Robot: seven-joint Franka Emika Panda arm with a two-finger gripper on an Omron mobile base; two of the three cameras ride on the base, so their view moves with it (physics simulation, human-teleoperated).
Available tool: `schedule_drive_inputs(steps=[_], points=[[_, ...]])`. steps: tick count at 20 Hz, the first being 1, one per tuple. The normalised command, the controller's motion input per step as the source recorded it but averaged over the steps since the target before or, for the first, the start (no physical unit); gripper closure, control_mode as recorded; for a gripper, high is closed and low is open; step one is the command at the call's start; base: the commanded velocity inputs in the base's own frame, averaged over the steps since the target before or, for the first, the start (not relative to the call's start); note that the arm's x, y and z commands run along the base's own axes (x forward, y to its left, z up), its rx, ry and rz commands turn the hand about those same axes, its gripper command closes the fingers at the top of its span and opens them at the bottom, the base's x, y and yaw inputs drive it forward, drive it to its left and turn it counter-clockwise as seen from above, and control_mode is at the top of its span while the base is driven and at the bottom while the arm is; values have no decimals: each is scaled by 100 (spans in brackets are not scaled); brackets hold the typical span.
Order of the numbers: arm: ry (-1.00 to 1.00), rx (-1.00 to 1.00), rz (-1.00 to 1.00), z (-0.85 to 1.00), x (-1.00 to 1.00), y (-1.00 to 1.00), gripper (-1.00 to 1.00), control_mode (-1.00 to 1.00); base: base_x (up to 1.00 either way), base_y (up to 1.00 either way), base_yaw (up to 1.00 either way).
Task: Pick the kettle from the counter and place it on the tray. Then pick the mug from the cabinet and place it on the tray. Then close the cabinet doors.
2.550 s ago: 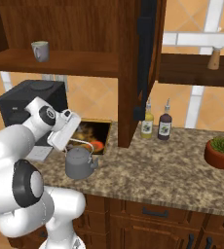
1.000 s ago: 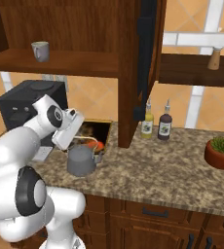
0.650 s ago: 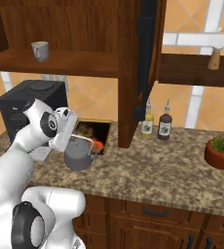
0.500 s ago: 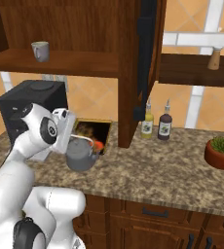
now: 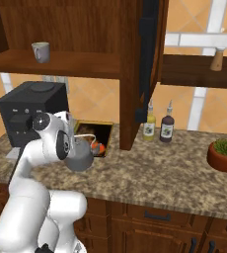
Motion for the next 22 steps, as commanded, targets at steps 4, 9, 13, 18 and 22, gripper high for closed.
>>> schedule_drive_inputs(steps=[4,9,13,18,22], points=[[0,-18,42,23,26,2,100,-100,0,0,0],[-1,-27,33,6,31,1,100,-100,0,0,0],[-1,-32,28,6,35,1,100,-100,0,0,0],[0,-31,23,9,28,6,100,-100,0,0,0],[-9,-17,22,0,20,4,100,-100,0,0,0]])
